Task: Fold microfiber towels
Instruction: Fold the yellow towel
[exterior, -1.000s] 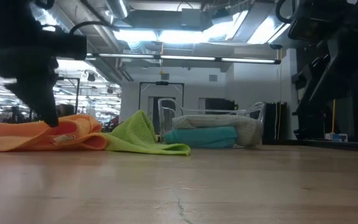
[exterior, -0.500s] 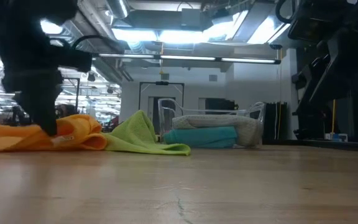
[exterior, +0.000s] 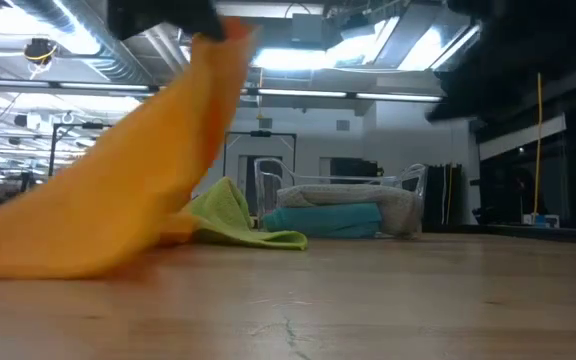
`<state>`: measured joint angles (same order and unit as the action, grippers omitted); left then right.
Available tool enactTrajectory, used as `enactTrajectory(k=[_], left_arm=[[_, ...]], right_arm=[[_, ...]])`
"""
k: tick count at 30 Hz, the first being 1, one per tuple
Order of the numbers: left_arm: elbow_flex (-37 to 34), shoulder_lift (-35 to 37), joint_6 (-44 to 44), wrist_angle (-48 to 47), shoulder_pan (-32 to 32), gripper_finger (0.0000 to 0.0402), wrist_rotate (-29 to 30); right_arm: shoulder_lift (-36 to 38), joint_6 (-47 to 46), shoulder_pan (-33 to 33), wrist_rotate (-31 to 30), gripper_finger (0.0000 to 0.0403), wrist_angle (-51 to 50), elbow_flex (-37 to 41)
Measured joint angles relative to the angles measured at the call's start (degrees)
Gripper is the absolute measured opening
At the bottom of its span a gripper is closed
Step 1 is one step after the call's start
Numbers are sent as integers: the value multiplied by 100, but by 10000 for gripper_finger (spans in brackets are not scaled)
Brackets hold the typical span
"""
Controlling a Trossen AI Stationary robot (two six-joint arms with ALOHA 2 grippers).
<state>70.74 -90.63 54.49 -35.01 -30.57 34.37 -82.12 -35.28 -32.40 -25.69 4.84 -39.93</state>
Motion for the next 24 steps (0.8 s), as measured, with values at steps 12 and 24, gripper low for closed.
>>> enactTrajectory(k=[12, 24], left_arm=[[-2, -715, -711, 1206, 103, 0, 28], [-2, -813, -935, 1317, 178, 0, 258]], right_arm=[[-932, 740, 41, -1350, 202, 2514, -14], [-1989, 1128, 323, -1502, 202, 2902, -1069]])
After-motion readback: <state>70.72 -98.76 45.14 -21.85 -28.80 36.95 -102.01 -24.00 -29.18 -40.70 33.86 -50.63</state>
